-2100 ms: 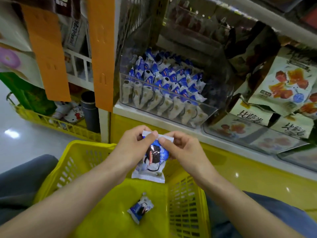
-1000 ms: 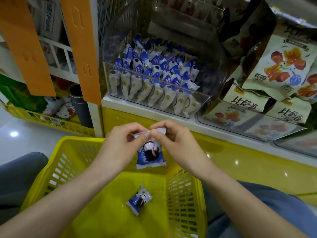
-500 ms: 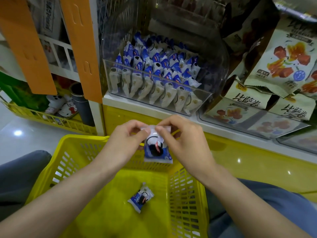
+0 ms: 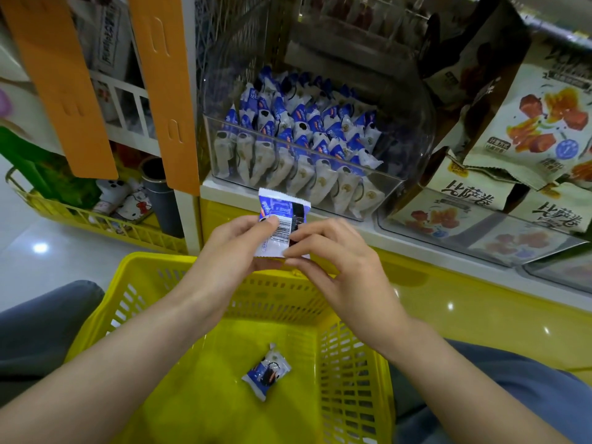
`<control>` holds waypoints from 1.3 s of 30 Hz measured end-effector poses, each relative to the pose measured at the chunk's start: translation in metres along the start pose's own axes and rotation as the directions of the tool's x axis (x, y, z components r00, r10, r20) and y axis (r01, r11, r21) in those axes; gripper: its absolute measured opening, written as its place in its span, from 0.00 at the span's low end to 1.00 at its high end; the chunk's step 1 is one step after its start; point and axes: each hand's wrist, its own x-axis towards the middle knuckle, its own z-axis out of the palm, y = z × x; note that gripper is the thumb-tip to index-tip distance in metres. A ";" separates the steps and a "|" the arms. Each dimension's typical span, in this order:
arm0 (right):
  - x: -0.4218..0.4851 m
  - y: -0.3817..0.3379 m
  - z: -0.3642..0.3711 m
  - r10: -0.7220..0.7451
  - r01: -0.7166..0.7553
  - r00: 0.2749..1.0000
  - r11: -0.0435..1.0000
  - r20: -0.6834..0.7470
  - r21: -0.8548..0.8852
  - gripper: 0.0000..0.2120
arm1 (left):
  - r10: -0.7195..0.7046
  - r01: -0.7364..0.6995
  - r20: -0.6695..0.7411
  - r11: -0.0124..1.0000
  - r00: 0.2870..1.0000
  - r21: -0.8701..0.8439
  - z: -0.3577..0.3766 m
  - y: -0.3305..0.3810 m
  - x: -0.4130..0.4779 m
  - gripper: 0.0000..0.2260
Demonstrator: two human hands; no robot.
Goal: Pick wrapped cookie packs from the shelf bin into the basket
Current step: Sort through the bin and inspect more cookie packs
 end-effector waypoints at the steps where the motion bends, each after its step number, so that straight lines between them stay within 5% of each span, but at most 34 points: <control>1: 0.000 -0.002 0.001 0.062 -0.062 0.998 0.998 0.002 0.028 0.07 | 0.027 -0.027 -0.029 0.999 0.999 0.020 0.001 0.000 0.000 0.08; 3: 0.001 -0.004 0.002 0.285 -0.278 0.958 0.942 -0.013 0.188 0.07 | 0.067 -0.062 -0.061 0.995 0.996 0.084 0.002 0.000 0.001 0.08; 6: 0.006 -0.004 0.002 0.584 -0.564 0.802 0.669 0.128 0.483 0.09 | 0.100 -0.097 -0.023 0.988 0.995 0.119 0.004 0.000 -0.002 0.08; 9: 0.009 0.000 -0.002 0.634 -0.656 0.677 0.292 0.373 0.696 0.14 | 0.153 -0.151 0.003 0.973 0.988 0.172 0.003 0.000 -0.002 0.08; 11: 0.009 0.000 -0.006 0.578 -0.668 0.666 0.179 0.472 0.722 0.15 | 0.196 -0.198 0.032 0.961 0.980 0.195 0.001 0.000 -0.001 0.10; 22: 0.005 -0.003 0.003 0.574 -0.662 0.641 0.079 0.509 0.745 0.12 | 0.320 -0.319 0.090 0.796 0.943 0.514 0.003 -0.014 -0.005 0.04; 26: 0.006 0.000 0.004 0.595 -0.632 0.654 0.089 0.468 0.770 0.17 | 0.283 -0.310 0.135 0.780 0.949 0.544 0.005 -0.012 -0.008 0.13; 36: 0.002 0.002 0.007 0.559 -0.620 0.731 0.306 0.391 0.723 0.18 | 0.274 -0.304 0.135 0.806 0.952 0.508 0.002 -0.010 -0.007 0.03; 39: 0.003 0.002 0.004 0.536 -0.604 0.763 0.393 0.361 0.693 0.18 | 0.301 -0.351 0.186 0.715 0.935 0.604 -0.003 -0.008 -0.008 0.04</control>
